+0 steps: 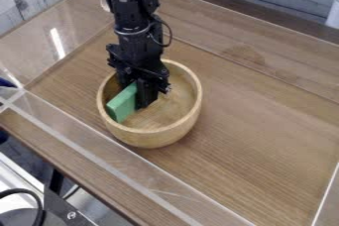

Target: Remove the green block from inside the brown bowl and put it on the table

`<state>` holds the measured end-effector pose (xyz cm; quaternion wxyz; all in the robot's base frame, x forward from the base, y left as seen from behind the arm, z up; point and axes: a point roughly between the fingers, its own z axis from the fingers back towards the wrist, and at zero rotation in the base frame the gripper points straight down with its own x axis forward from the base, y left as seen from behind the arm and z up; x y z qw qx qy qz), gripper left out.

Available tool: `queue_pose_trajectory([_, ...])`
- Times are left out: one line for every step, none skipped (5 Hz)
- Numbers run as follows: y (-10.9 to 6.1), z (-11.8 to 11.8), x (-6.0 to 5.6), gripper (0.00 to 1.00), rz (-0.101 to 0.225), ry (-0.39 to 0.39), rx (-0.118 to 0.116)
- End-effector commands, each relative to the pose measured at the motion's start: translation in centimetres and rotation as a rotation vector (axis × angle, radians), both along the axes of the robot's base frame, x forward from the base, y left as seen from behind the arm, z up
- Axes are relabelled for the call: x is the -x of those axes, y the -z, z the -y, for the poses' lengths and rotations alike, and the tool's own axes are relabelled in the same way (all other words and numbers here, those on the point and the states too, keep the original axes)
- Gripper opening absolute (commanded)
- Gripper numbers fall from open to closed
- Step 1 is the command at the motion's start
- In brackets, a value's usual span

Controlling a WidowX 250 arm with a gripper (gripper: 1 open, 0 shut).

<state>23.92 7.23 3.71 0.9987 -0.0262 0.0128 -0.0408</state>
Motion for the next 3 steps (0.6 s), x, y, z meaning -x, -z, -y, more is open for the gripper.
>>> queue_pose_trajectory([-1.24,0.2,-0.65,0.0,0.043,0.007,-0.009])
queue_pose_trajectory([-1.44,0.45,-0.63,0.0,0.043,0.007,-0.005])
queue_pose_trajectory([-1.62,0.68,-0.61,0.0,0.043,0.008,-0.001])
